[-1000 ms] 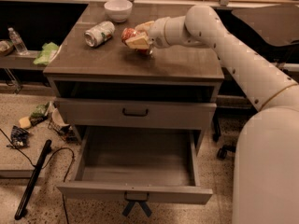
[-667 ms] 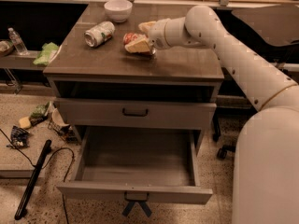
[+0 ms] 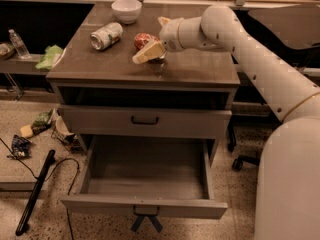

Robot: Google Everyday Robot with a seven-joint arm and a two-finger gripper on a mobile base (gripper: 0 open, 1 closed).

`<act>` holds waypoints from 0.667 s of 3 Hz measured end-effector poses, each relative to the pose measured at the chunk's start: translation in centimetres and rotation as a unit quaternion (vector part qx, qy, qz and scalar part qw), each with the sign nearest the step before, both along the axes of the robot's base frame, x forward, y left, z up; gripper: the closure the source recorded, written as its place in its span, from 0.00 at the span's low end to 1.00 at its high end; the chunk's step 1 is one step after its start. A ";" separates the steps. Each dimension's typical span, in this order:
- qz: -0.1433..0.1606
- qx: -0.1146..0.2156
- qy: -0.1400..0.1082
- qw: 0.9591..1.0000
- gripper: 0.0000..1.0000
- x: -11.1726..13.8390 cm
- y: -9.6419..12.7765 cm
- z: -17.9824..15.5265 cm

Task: Pick coke can from middle drawer and place on counter

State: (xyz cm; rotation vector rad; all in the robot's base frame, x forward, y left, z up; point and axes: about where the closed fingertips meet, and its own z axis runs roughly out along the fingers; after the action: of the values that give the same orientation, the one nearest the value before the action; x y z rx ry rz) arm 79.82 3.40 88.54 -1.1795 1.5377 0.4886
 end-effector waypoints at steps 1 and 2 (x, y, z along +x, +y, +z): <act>0.003 0.010 -0.016 1.000 0.00 -1.4 -0.8 2.4; -0.015 0.022 -0.034 0.999 0.00 -4.1 -5.2 6.4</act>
Offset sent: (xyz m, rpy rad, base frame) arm -0.0737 -0.1205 0.1172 0.0711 -0.1161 -0.0894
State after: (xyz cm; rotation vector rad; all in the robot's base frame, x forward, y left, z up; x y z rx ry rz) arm 75.70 -1.85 94.98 -1.1278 1.4771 0.4560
